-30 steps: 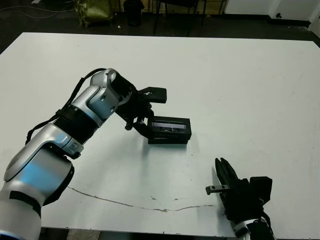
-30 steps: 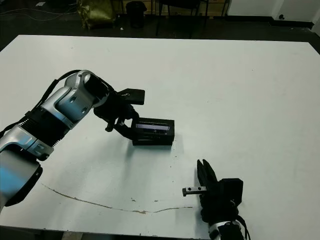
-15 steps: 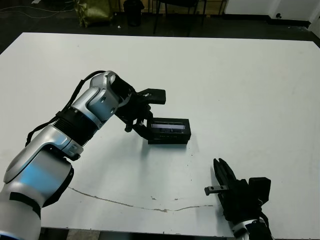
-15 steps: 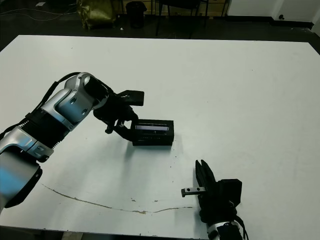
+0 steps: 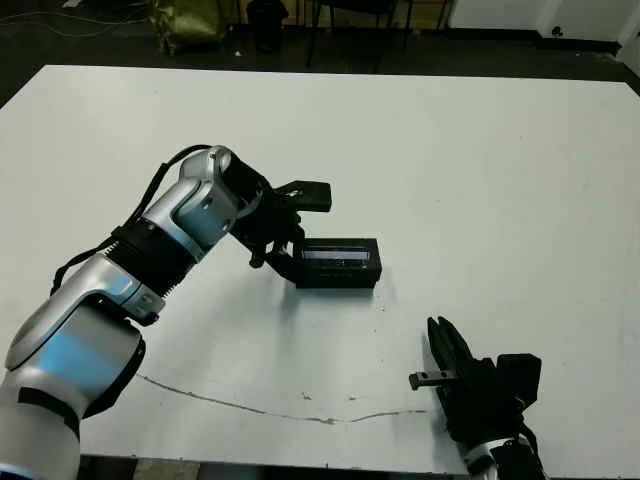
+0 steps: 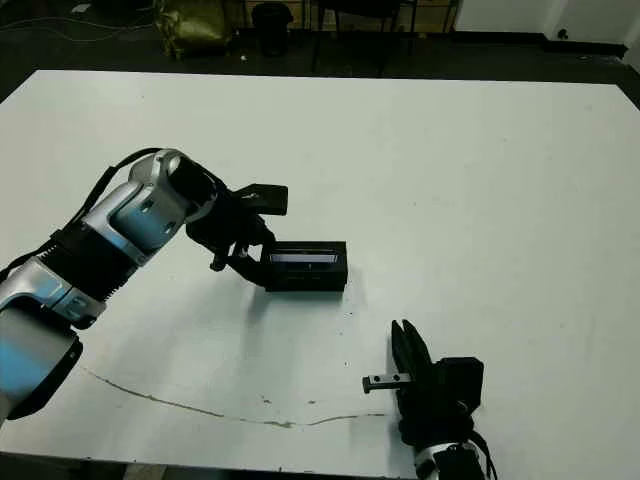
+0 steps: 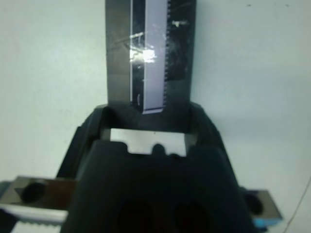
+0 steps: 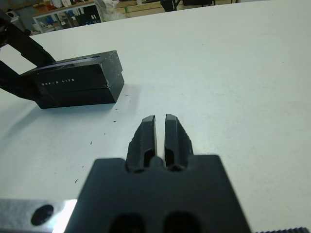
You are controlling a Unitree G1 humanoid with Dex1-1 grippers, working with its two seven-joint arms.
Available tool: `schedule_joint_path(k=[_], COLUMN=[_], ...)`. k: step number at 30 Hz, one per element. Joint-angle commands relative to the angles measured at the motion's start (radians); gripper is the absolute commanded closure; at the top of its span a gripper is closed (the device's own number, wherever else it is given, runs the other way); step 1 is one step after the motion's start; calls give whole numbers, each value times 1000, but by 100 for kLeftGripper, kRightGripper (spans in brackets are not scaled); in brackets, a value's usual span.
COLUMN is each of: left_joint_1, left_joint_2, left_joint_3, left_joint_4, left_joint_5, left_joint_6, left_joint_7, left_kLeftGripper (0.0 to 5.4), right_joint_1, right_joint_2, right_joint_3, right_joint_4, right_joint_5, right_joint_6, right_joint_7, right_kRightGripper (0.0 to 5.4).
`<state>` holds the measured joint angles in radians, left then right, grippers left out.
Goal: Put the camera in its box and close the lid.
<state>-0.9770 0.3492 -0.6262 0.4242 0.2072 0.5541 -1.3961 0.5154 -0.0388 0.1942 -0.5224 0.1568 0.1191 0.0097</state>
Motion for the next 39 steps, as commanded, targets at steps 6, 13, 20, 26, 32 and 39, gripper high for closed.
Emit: schedule_joint_path(k=[6, 13, 20, 26, 32, 39], left_joint_1=[41, 61, 62, 70, 86, 125], left_joint_2=[11, 10, 7, 6, 1, 38], left_joint_3=[-30, -27, -41, -53, -47, -58], left_joint_4=[-2, -3, -23, -46, -77, -129], left_joint_5=[2, 0, 1, -9, -9, 12], left_joint_6=[42, 50, 76, 74, 92, -86], left_joint_7=[-12, 15, 27, 31, 66, 91], left_kLeftGripper=[317, 317, 317, 317, 317, 229], right_joint_1=[41, 45, 58, 62, 65, 58], right_joint_2=[10, 9, 17, 10, 11, 11], right_joint_3=[-10, -2, 12, 14, 20, 11], right_joint_4=[32, 26, -7, -8, -12, 17], right_joint_5=[28, -6, -1, -3, -2, 16], right_joint_6=[-25, -4, 21, 19, 16, -20], right_joint_7=[25, 1, -17, -24, -22, 0], right_kRightGripper=[540, 540, 540, 540, 540, 540])
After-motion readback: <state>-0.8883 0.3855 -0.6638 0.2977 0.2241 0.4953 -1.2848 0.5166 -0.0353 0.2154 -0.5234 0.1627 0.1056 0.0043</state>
